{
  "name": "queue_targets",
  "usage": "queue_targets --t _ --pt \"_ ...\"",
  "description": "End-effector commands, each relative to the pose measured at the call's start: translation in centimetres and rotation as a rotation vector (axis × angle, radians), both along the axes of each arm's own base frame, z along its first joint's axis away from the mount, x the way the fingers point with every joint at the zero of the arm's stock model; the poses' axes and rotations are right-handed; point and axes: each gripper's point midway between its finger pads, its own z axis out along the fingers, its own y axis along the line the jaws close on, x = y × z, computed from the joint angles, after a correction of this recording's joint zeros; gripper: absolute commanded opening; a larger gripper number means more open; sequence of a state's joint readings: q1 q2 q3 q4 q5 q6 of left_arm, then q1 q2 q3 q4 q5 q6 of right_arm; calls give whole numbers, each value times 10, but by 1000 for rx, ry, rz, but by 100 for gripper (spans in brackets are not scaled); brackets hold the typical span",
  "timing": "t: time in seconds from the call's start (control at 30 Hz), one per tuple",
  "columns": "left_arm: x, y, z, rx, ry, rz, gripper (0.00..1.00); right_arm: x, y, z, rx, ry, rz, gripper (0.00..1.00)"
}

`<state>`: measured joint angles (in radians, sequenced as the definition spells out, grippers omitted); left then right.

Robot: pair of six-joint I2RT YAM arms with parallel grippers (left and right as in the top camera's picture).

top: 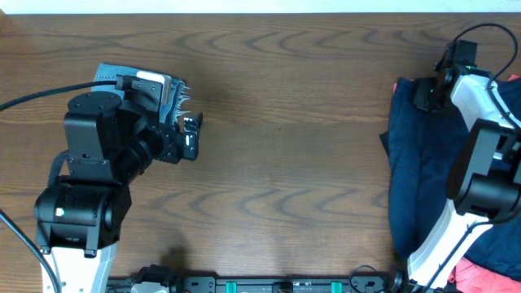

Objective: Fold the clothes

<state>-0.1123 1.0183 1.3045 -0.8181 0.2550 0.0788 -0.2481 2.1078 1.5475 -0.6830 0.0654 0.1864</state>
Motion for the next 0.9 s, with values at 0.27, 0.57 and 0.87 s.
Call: queue_targets --t 0.27,0.57,0.87 --pt "-13 20 52 -14 -190 118 98 -10 -49 182 -151 -391 -118 1" --pt "-37 26 76 -20 -286 138 98 -19 53 323 67 -810 232 1" --pt "-52 40 89 -4 -348 203 98 -92 312 341 354 -766 851 3"
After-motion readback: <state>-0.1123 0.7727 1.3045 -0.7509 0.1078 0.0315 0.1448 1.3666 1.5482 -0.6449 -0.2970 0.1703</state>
